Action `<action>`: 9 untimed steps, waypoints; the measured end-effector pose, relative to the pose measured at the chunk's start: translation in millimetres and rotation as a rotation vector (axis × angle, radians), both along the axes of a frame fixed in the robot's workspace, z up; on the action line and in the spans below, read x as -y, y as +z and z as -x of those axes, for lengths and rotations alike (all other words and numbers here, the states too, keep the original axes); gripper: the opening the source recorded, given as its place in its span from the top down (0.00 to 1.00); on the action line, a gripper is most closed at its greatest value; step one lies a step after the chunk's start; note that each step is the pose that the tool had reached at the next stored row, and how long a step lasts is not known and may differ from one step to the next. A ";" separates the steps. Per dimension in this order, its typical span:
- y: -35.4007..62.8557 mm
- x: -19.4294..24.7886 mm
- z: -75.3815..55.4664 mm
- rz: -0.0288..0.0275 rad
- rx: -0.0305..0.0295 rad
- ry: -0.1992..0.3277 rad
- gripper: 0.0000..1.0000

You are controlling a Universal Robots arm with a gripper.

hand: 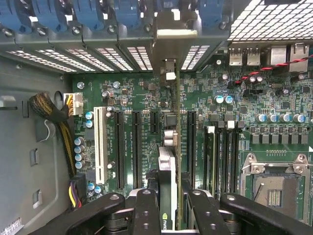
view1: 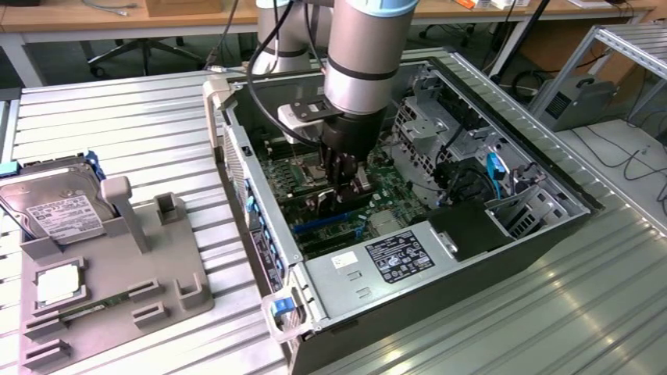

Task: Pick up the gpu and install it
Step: 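Insert the gpu into the slot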

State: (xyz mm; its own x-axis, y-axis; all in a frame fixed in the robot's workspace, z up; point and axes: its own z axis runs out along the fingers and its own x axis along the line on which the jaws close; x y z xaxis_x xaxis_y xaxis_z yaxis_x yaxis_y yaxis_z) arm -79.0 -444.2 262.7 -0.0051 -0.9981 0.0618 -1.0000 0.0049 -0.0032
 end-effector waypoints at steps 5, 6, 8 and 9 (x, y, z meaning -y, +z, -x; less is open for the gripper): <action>-0.5 0.0 0.7 -0.0009 -0.0008 0.000 0.73; -0.7 0.0 0.8 -0.0019 -0.0015 0.000 0.73; -1.0 0.0 0.8 -0.0040 -0.0022 0.000 0.73; -1.2 0.0 0.8 -0.0048 -0.0026 0.000 0.73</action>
State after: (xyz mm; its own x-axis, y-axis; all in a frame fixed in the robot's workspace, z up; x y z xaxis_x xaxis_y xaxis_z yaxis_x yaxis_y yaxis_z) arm -79.8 -444.2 261.5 -0.0053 -0.9984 0.0570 -1.0000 0.0053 -0.0006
